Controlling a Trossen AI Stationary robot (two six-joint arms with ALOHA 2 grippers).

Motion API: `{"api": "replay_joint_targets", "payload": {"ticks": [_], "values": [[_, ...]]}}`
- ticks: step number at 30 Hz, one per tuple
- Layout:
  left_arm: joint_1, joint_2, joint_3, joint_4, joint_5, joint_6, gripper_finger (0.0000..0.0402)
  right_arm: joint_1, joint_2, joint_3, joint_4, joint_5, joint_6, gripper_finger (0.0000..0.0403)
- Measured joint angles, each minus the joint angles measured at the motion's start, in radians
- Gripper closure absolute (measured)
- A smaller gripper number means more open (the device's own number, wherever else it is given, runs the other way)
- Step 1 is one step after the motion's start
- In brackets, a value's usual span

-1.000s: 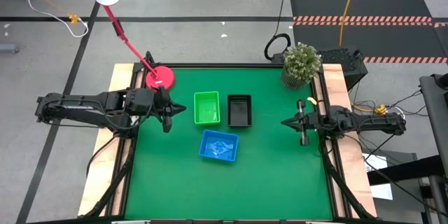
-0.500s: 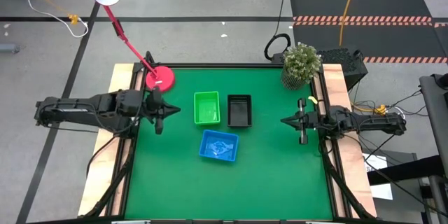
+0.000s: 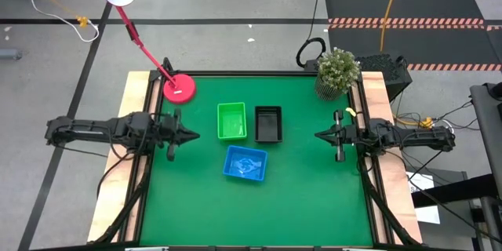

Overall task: Stack baskets by color
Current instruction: Return to Home Position

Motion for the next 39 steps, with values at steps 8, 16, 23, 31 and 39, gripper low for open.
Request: {"api": "replay_joint_targets", "payload": {"ticks": [8,16,23,31,39], "values": [[-0.032,-0.073,-0.167,0.246,0.000,0.018,0.0399,0.000,0.000,0.000,0.000,0.000,0.000,0.0403],[-0.047,-0.109,-0.233,0.359,0.020,0.055,0.0400,0.000,0.000,0.000,0.001,0.000,0.000,0.0403],[-0.047,-0.196,-0.233,0.314,0.072,0.078,0.0400,0.000,0.000,0.000,0.001,0.000,0.000,0.0403],[-0.045,-0.329,-0.232,0.115,0.044,0.083,0.0401,0.000,0.000,0.000,0.001,-0.001,0.000,0.0403],[-0.045,-0.325,-0.231,0.106,0.046,0.095,0.0401,0.000,0.001,0.000,-0.001,-0.001,0.000,0.0403]]}}
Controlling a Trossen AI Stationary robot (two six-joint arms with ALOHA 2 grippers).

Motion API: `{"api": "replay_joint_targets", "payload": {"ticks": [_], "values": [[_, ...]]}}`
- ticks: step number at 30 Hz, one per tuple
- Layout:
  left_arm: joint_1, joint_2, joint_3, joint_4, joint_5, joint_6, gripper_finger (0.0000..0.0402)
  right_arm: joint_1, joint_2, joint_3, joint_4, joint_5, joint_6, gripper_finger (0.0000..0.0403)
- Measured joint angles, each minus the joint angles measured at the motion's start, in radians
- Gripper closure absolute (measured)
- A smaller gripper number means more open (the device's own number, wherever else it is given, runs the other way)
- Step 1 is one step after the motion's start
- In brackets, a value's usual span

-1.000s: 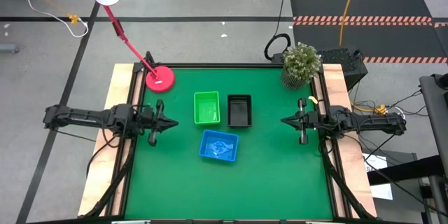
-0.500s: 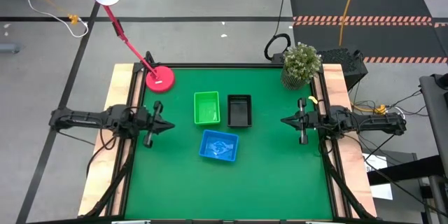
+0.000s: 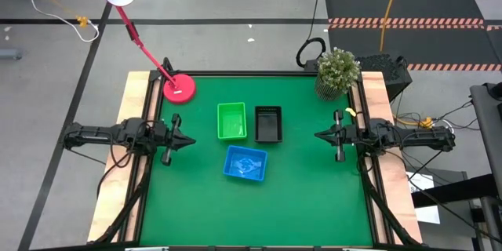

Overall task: Stack baskets by color
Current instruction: Return to Home Position

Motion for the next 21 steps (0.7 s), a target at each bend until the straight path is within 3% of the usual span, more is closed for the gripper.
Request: {"api": "replay_joint_targets", "payload": {"ticks": [21], "values": [[0.000,0.001,0.000,0.000,0.004,0.003,0.0388,0.000,0.000,0.000,0.000,0.000,0.000,0.0403]]}}
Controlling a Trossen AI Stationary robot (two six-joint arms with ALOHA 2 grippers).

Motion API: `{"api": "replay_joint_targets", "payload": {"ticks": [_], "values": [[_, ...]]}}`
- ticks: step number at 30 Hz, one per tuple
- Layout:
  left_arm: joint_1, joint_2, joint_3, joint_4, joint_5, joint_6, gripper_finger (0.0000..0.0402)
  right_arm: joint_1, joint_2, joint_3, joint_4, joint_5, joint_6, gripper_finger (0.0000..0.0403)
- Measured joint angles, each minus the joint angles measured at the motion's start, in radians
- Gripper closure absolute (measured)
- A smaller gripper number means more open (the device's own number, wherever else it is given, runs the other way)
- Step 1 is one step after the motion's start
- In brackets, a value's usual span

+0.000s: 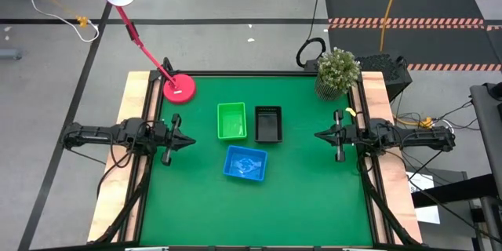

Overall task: Stack baskets by color
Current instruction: Return to Home Position

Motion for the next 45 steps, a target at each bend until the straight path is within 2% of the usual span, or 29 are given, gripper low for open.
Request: {"api": "replay_joint_targets", "payload": {"ticks": [7,16,45], "values": [[0.000,0.000,0.000,0.000,0.000,-0.005,0.0398,0.000,0.000,0.000,0.000,0.000,0.000,0.0403],[0.000,0.000,0.000,0.000,0.000,-0.007,0.0370,0.000,0.000,0.000,0.000,0.000,0.000,0.0403],[0.000,0.000,0.000,0.000,0.001,-0.006,0.0369,0.000,0.000,0.000,0.000,0.000,0.000,0.0403]]}}
